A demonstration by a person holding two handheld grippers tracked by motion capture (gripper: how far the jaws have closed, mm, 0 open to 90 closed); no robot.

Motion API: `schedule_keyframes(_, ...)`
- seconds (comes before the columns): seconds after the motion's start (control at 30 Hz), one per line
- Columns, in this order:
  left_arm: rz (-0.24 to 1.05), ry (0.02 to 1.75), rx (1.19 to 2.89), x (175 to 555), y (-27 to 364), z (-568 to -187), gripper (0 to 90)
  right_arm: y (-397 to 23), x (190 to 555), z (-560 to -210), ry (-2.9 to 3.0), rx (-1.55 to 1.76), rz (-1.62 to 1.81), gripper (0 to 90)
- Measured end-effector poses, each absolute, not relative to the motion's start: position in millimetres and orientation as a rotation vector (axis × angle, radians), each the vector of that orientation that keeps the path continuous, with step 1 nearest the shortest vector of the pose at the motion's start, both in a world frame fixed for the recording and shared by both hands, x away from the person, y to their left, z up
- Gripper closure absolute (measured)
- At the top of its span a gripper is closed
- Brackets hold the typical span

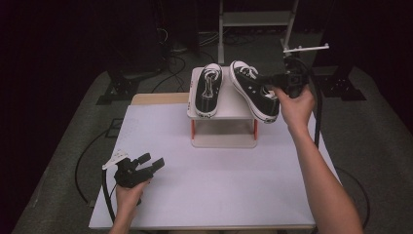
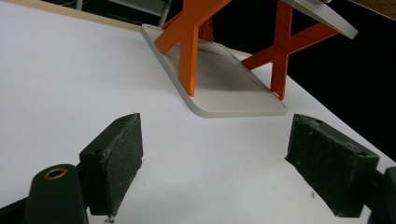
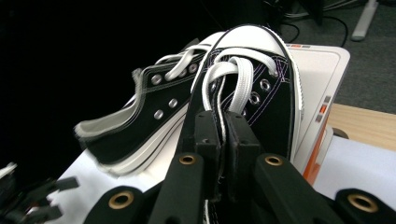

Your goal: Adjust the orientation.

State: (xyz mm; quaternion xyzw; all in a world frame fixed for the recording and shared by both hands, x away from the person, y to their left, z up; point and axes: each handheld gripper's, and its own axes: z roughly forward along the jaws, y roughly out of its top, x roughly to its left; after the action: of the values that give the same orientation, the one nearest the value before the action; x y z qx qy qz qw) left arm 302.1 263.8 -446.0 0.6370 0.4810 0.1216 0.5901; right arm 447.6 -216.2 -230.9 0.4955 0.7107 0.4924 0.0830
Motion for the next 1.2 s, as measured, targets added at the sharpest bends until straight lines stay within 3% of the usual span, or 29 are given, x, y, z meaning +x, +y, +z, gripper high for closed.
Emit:
schedule_keyframes(0.43,0.283,1.117,1.486,302.7,268.0,-446.2,17.8,-191.8,491.4,-248.9,2.036,1.593,1.354,84.6)
schedule_keyframes(1.2,0.271,1.127,1.475,305.2,262.9,-447.1,17.8,-160.7,496.0,-255.8,2.054,1.628,1.259,83.9)
